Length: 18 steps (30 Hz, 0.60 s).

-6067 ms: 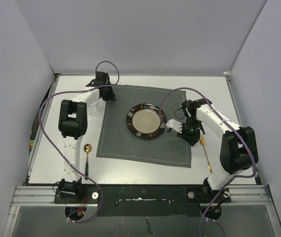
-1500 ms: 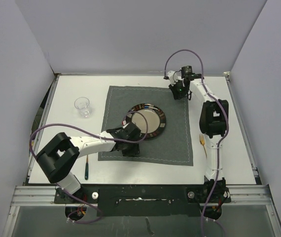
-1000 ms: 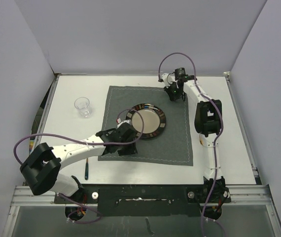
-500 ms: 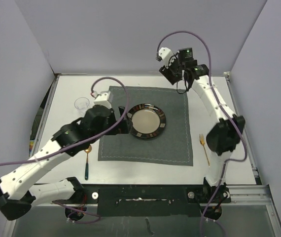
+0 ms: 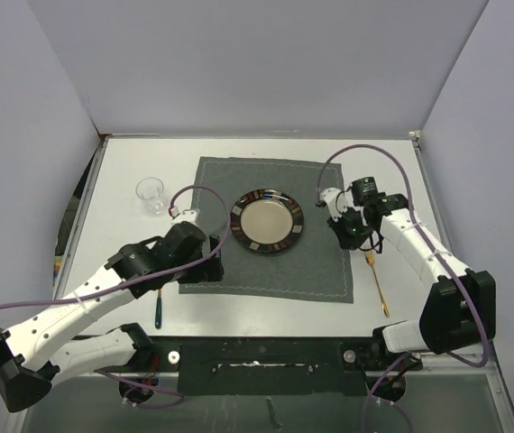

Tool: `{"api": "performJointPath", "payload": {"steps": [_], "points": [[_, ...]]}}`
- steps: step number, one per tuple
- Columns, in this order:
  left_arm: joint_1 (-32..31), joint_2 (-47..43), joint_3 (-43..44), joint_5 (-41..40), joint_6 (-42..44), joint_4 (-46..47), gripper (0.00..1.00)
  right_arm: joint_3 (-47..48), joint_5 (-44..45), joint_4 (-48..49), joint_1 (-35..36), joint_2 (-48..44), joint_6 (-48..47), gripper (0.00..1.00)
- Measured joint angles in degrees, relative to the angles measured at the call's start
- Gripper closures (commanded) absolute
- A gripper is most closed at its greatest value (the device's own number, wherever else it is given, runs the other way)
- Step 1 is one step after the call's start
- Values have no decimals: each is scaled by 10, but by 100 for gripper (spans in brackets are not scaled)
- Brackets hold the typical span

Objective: Set the dinner table for one person
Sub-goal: Adjust the napkin at the center of the board.

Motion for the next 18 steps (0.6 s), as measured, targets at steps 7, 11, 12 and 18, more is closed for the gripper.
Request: {"api": "performJointPath", "payload": {"steps": [7, 11, 12, 18], "points": [[0, -21, 7, -7, -14, -12, 2, -17, -20, -88, 106, 1, -65, 100], [0, -29, 8, -12, -17, -19, 2, -22, -14, -124, 134, 5, -111, 100], [0, -31, 8, -16, -20, -22, 2, -26, -8, -129, 140, 9, -122, 100], [12, -24, 23, -37, -26, -73, 2, -61, 6, -127, 179, 67, -170, 100]]}}
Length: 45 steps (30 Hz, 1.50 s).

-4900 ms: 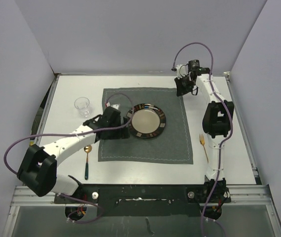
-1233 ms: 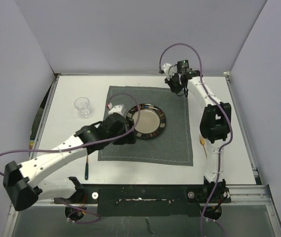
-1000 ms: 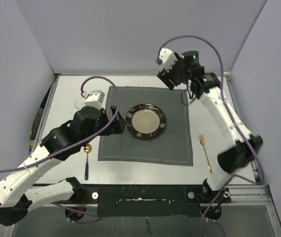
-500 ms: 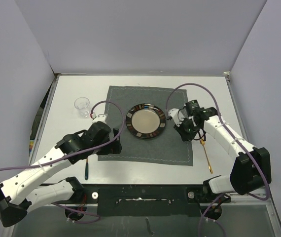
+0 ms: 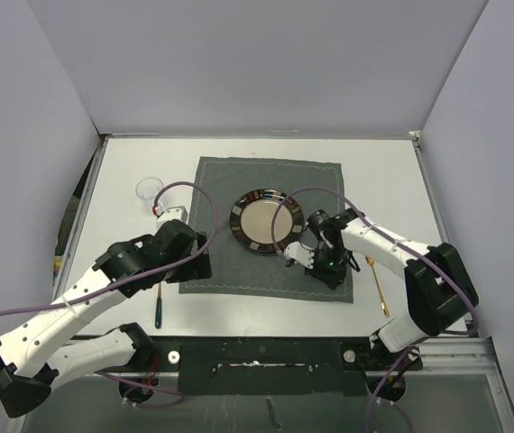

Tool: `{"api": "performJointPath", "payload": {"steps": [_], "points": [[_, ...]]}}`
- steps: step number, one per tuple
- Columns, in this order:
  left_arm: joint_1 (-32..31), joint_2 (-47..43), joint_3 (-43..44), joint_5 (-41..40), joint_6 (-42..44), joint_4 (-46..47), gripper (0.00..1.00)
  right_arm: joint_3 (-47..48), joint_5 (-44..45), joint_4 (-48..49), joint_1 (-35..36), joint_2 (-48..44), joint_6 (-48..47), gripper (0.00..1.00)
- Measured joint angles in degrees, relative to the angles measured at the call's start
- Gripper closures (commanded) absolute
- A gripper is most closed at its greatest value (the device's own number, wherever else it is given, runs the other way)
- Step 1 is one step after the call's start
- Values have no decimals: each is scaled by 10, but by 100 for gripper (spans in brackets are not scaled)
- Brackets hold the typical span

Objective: Set the dinner table for one person
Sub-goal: Adjust the napkin at the center of the board.

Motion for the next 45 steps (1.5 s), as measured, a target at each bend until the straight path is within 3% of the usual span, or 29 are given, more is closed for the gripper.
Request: {"api": "performJointPath", "payload": {"steps": [12, 27, 45], "points": [[87, -7, 84, -14, 27, -49, 2, -19, 5, 70, 64, 86, -19, 100], [97, -13, 97, -17, 43, -77, 2, -54, 2, 83, 64, 53, -47, 100], [108, 6, 77, 12, 65, -35, 2, -74, 22, 61, 64, 25, -47, 100]]}}
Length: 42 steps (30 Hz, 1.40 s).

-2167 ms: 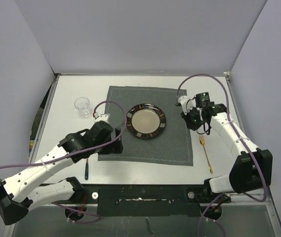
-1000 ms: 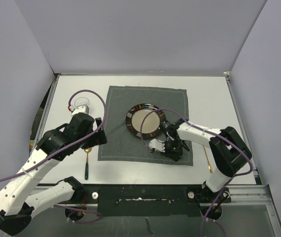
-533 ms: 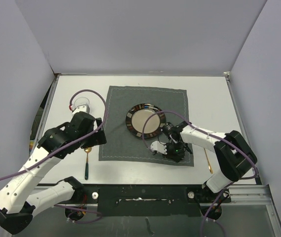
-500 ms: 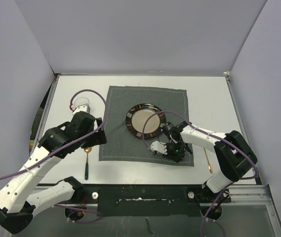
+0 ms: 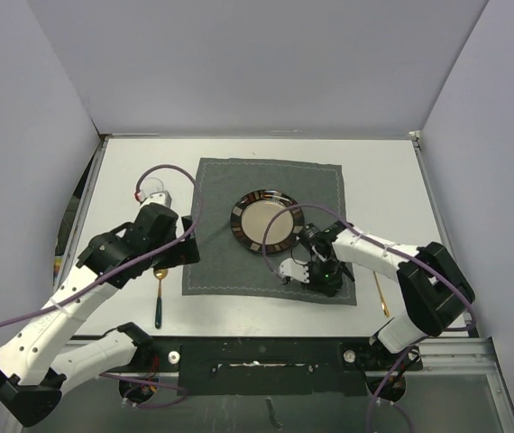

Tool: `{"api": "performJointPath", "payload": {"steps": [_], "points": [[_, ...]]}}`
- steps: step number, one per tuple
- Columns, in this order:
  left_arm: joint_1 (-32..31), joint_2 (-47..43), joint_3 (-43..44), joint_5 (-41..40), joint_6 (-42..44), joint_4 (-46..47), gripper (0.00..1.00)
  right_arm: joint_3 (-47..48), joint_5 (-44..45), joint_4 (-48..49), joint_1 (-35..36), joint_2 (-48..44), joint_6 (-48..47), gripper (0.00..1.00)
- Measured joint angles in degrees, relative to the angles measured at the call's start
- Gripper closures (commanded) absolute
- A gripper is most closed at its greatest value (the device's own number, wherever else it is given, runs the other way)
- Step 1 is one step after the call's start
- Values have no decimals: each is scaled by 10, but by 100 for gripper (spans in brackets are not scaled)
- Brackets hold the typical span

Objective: Set the dinner table for one person
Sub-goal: Adjust the napkin at the center of the board.

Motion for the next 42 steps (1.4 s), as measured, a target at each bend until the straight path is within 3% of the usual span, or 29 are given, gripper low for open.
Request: {"api": "performJointPath", "payload": {"steps": [4, 5, 8, 9, 11, 14, 17, 22, 28, 32, 42], "points": [[0, 0, -19, 2, 18, 26, 3, 84, 21, -24, -12, 0, 18, 100], [0, 0, -23, 3, 26, 37, 9, 118, 23, -24, -21, 0, 24, 100], [0, -2, -25, 3, 47, 73, 43, 209, 27, -9, -58, 1, 47, 100], [0, -3, -25, 2, 55, 84, 46, 235, 29, 1, -75, 3, 57, 94], [0, -4, -25, -2, 70, 100, 43, 278, 31, 18, -116, 13, 85, 68], [0, -3, -26, -6, 83, 111, 25, 332, 0, 38, -189, 52, 144, 60], [0, -4, -34, -10, 78, 119, 21, 381, -73, 43, -262, 116, 198, 60], [0, -14, -94, -8, 40, 130, 25, 461, -219, 36, -331, 265, 260, 59], [0, -56, -134, -9, -2, 119, 26, 481, -299, 10, -303, 344, 274, 58], [0, -74, -137, -11, -19, 117, 27, 545, -332, -8, -281, 379, 268, 58], [0, -39, -138, -16, -28, 119, 27, 599, -357, -14, -283, 400, 252, 58]]}}
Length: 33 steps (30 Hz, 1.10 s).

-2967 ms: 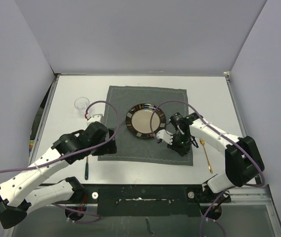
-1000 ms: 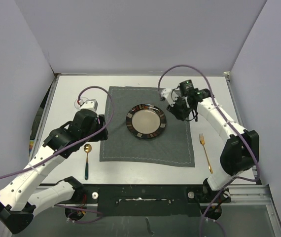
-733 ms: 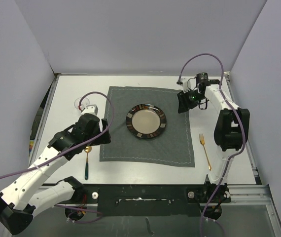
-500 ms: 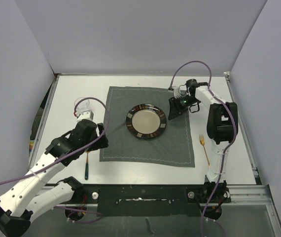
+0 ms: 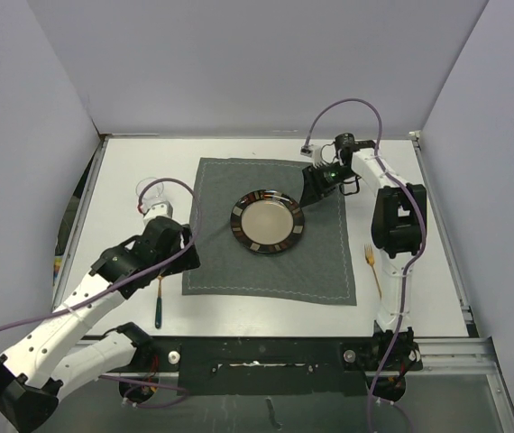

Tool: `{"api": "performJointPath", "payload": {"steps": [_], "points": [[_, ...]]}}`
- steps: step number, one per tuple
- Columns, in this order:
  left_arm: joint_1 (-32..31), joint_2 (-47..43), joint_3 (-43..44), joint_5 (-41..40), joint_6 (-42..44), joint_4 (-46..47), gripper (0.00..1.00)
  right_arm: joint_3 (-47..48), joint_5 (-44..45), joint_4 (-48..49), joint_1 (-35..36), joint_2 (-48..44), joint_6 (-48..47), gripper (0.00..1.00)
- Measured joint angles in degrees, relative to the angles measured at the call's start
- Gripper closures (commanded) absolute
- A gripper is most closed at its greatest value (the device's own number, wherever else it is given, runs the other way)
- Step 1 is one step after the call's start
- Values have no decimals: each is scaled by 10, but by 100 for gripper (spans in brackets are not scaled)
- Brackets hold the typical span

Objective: Set the dinner table for one person
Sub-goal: Adjust the napkin at the center of the board, then adjust the plate on the napkin.

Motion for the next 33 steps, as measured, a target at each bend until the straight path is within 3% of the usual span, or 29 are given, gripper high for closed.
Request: {"api": "performJointPath", "payload": {"steps": [33], "points": [[0, 78, -11, 7, 10, 74, 27, -24, -6, 12, -2, 26, -24, 58]]}}
